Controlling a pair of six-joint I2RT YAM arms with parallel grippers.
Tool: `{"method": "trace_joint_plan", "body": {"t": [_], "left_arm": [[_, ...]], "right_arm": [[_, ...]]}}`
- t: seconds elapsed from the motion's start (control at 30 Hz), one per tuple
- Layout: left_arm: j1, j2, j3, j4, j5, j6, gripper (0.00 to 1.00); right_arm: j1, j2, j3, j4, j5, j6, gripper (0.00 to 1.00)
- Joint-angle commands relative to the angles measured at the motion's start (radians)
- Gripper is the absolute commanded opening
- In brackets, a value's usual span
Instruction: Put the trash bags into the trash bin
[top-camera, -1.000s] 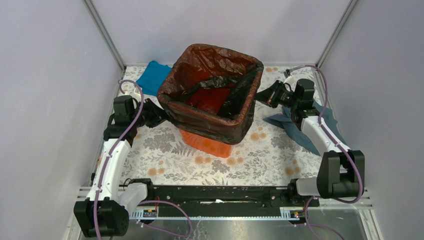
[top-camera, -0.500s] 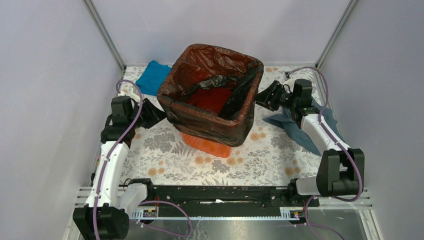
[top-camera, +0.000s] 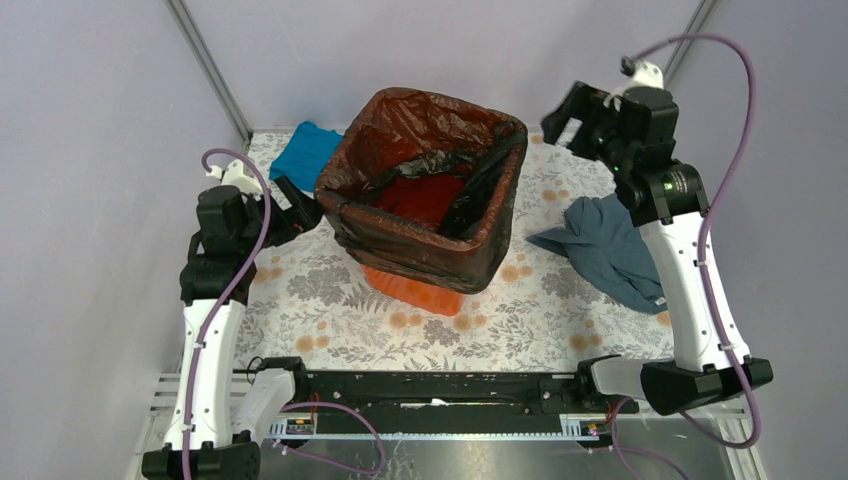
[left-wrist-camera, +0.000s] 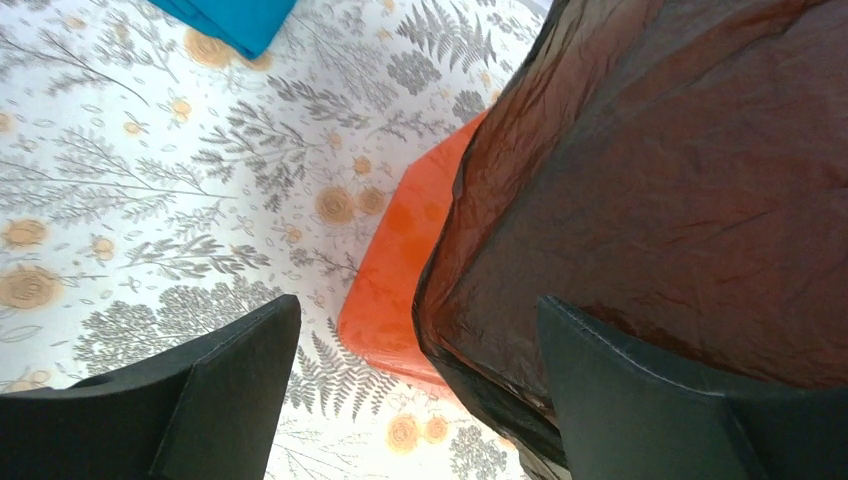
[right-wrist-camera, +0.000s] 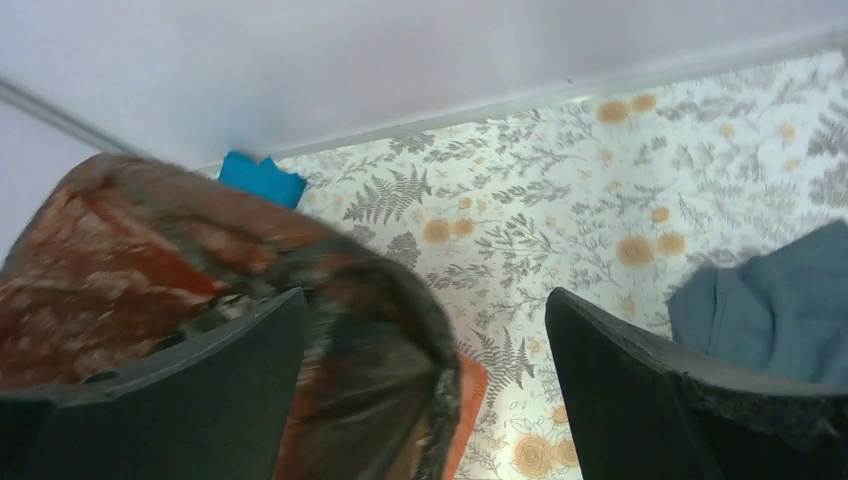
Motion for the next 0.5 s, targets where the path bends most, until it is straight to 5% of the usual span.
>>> {"method": "trace_joint_plan", "body": {"t": [0.0, 0.3, 0.47], "left_arm": [[-0.007, 0.001, -0.043, 0.077, 0.084, -0.027, 0.92], [-0.021, 0.0, -0.063, 0.092, 0.139, -0.007, 0.99], [-0.022, -0.015, -0.055, 0.067, 0.119, 0.01, 0.99]], "right_arm": [[0.289, 0.14, 0.326, -0.143, 0.216, -0.144, 0.95], [0.593, 0.47, 0.627, -0.101, 0.088, -0.204, 0.9], [0.6, 0.581, 0.66, -0.13, 0.269, -0.243, 0.85]]}}
